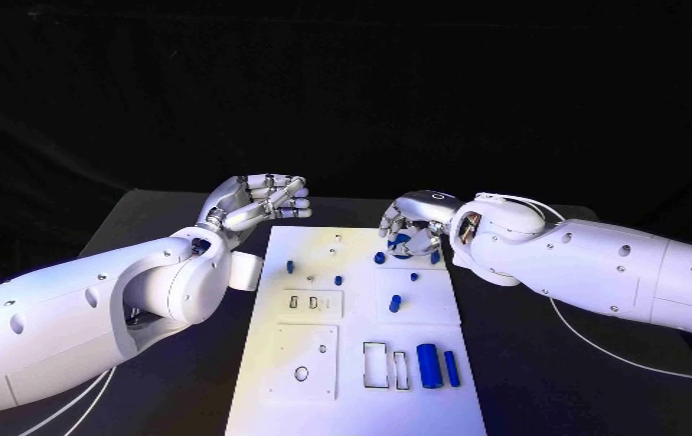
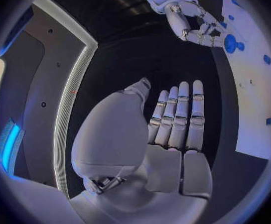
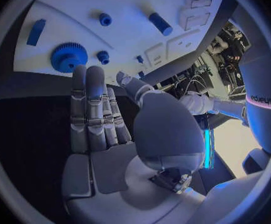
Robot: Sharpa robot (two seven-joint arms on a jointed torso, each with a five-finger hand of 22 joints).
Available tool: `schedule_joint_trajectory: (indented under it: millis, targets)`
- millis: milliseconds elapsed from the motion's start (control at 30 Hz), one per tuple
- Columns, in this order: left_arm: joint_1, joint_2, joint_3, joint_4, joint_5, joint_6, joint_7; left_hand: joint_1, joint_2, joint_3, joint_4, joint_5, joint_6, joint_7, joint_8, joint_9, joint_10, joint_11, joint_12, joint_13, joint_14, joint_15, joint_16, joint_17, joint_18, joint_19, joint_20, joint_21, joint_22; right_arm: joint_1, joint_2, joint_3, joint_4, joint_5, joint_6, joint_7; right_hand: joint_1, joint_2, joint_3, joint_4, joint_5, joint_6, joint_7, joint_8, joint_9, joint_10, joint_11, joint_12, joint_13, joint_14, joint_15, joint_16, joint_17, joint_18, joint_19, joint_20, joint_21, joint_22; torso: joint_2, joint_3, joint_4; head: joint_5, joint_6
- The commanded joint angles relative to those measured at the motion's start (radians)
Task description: Assemble the parts on the task board
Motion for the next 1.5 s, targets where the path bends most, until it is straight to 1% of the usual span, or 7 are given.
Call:
schedule_joint_trajectory:
  millis: [33, 167, 300, 500, 767, 900, 1500]
  targets:
    - [0.005, -0.001, 0.001, 0.010, -0.007, 0.027, -0.002, -0.001, -0.011, 0.000, 0.003, -0.005, 0.004, 0.009, 0.003, 0.001, 0.009, 0.000, -0.003, 0.001, 0.005, -0.001, 0.003, 0.002, 0.015, 0.007, 0.001, 0.007, 0.000, 0.000, 0.010, 0.000, -0.002, -0.107, 0.013, -0.053, 0.002, -0.008, 0.008, 0.009, 0.008, -0.007, 0.001, -0.009, 0.009, -0.012, 0.001, -0.001, 0.005, 0.018, 0.003, 0.174, 0.162, 0.008, 0.001, 0.000, 0.047, 0.040, 0.014, -0.0030, 0.0051, -0.003, 0.002]
    - [0.006, -0.003, 0.001, 0.016, -0.008, 0.027, -0.003, -0.002, -0.012, -0.001, 0.004, -0.005, 0.003, 0.009, 0.003, 0.000, 0.008, 0.000, -0.004, 0.000, 0.004, -0.001, 0.003, 0.003, 0.015, 0.009, 0.001, 0.007, 0.000, -0.002, 0.018, 0.000, -0.008, -0.124, 0.010, -0.061, 0.009, -0.012, 0.013, 0.014, 0.010, -0.009, 0.005, -0.017, 0.021, -0.037, 0.006, -0.001, 0.010, 0.028, 0.009, 0.339, 0.318, -0.010, 0.036, 0.004, 0.190, 0.212, 0.020, -0.0055, 0.0068, -0.005, 0.003]
    - [0.008, -0.008, 0.001, 0.021, -0.008, 0.028, -0.004, -0.003, -0.012, -0.002, 0.004, -0.005, 0.003, 0.009, 0.002, 0.000, 0.008, 0.000, -0.005, 0.000, 0.004, -0.001, 0.003, 0.003, 0.015, 0.009, 0.001, 0.007, 0.000, -0.003, 0.023, 0.000, -0.010, -0.140, 0.016, -0.069, 0.015, -0.014, 0.014, 0.015, 0.010, -0.011, 0.009, -0.022, 0.028, -0.061, 0.011, -0.002, 0.013, 0.033, 0.014, 0.423, 0.395, -0.024, 0.060, 0.010, 0.283, 0.327, 0.025, -0.0066, 0.0069, -0.004, 0.002]
    - [0.011, -0.012, 0.002, 0.026, -0.008, 0.030, -0.007, -0.005, -0.013, -0.003, 0.005, -0.005, 0.001, 0.010, 0.002, 0.000, 0.006, 0.001, -0.007, 0.000, 0.002, 0.000, 0.002, 0.004, 0.014, 0.010, 0.001, 0.008, 0.000, -0.009, 0.032, 0.000, -0.016, -0.151, 0.030, -0.077, 0.015, -0.014, 0.011, 0.017, 0.007, -0.014, 0.012, -0.026, 0.032, -0.074, 0.014, -0.003, 0.015, 0.033, 0.017, 0.448, 0.416, -0.026, 0.060, 0.013, 0.309, 0.358, 0.029, -0.0073, 0.0071, -0.004, 0.001]
    - [0.014, -0.015, 0.002, 0.027, -0.008, 0.031, -0.020, -0.012, -0.014, -0.007, 0.006, -0.005, -0.009, 0.018, -0.004, -0.002, -0.005, 0.008, -0.018, -0.002, -0.004, 0.003, 0.000, 0.010, 0.013, 0.011, 0.001, 0.006, -0.002, -0.018, 0.043, 0.000, -0.028, -0.154, 0.044, -0.077, 0.016, -0.011, 0.007, 0.021, 0.006, -0.016, 0.014, -0.029, 0.035, -0.090, 0.017, -0.002, 0.016, 0.034, 0.020, 0.478, 0.443, -0.033, 0.071, 0.017, 0.351, 0.414, 0.033, -0.0080, 0.0138, -0.007, -0.002]
    - [0.015, -0.016, 0.002, 0.028, -0.008, 0.031, -0.023, -0.013, -0.014, -0.008, 0.006, -0.005, -0.010, 0.018, -0.004, -0.003, -0.006, 0.008, -0.019, -0.002, -0.004, 0.004, -0.001, 0.010, 0.013, 0.011, 0.001, 0.006, -0.003, -0.022, 0.048, 0.000, -0.031, -0.154, 0.046, -0.075, 0.020, -0.007, 0.009, 0.022, 0.009, -0.013, 0.013, -0.029, 0.038, -0.088, 0.017, 0.000, 0.019, 0.037, 0.021, 0.497, 0.462, -0.037, 0.081, 0.018, 0.377, 0.449, 0.036, -0.0080, 0.0135, -0.006, -0.002]
    - [0.022, -0.019, 0.002, 0.031, -0.008, 0.033, -0.024, -0.013, -0.013, -0.008, 0.006, -0.005, -0.009, 0.018, -0.004, -0.002, -0.005, 0.008, -0.019, -0.001, -0.005, 0.004, -0.001, 0.012, 0.013, 0.011, 0.001, 0.006, -0.003, -0.028, 0.059, -0.001, -0.040, -0.152, 0.053, -0.074, 0.039, 0.025, 0.076, 0.026, -0.004, 0.027, -0.007, -0.015, 0.061, -0.016, -0.002, 0.009, 0.034, 0.047, 0.008, 0.575, 0.534, -0.055, 0.117, 0.010, 0.499, 0.607, 0.039, -0.0105, 0.0138, -0.004, -0.011]
